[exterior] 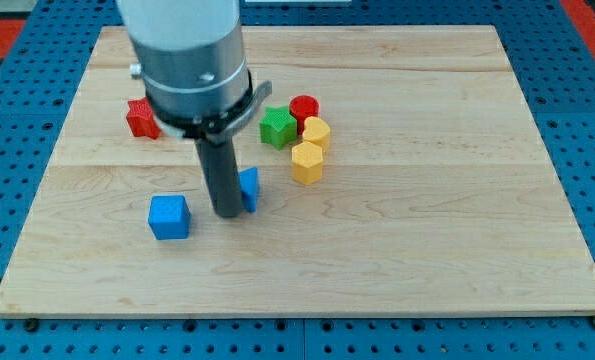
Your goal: Place the blue triangle towards the bottom of the green star
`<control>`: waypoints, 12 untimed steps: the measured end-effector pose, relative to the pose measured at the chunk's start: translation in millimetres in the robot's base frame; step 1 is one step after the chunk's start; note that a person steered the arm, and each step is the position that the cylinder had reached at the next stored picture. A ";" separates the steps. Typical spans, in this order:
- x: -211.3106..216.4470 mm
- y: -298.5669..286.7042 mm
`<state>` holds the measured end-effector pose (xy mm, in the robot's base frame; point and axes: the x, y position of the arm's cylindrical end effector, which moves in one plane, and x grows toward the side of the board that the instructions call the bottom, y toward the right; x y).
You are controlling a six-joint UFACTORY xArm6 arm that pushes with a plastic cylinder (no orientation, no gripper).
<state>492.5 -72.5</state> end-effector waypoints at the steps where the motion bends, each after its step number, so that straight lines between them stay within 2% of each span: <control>1: -28.8 11.0; 2: -0.2 18.8; 3: 83.9 5.6; 4: 113.0 -84.5; 5: 57.1 -100.3; 7: -48.8 -47.9; 9: 10.9 -130.3; 10: 64.3 -122.9; 11: 33.4 -12.5; 12: 13.1 6.7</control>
<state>505.6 -65.8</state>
